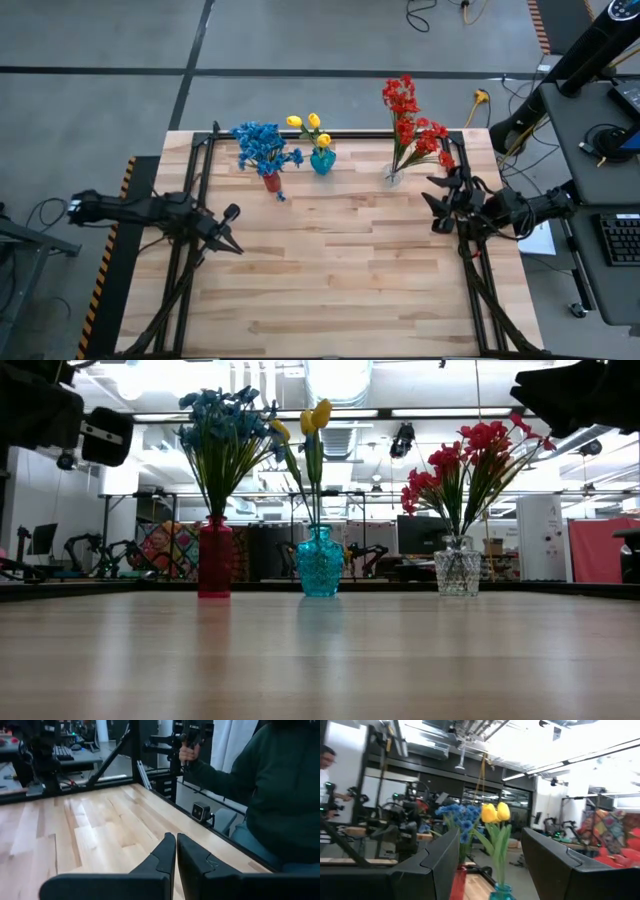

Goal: Sort flowers into vase by color
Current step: Return to Home Position

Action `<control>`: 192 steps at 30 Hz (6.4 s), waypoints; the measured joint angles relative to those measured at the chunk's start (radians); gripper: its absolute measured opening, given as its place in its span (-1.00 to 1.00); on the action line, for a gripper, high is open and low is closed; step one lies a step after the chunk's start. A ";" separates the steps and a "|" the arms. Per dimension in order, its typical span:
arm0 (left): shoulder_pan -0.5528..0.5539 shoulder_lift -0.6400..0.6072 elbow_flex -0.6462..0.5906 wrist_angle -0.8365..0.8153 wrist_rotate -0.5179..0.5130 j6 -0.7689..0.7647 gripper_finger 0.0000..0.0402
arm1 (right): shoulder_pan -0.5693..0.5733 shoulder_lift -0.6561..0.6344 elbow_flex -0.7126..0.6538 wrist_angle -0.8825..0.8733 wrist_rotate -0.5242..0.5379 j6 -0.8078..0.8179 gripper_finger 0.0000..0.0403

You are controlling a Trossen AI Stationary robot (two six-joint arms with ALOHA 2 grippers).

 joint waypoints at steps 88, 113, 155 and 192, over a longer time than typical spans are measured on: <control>0.005 -0.173 -0.064 -0.101 -0.215 0.029 -1.00 | 0.000 0.033 -0.001 -0.278 0.031 0.128 0.02; 0.005 -0.173 -0.064 -0.101 -0.215 0.029 -1.00 | 0.000 0.033 0.001 -0.278 0.031 0.127 0.02; 0.005 -0.173 -0.064 -0.101 -0.215 0.029 -1.00 | 0.000 0.034 0.007 -0.279 0.031 0.128 0.02; 0.004 -0.173 -0.064 -0.101 -0.215 0.029 -1.00 | 0.000 0.034 0.007 -0.279 0.031 0.127 0.02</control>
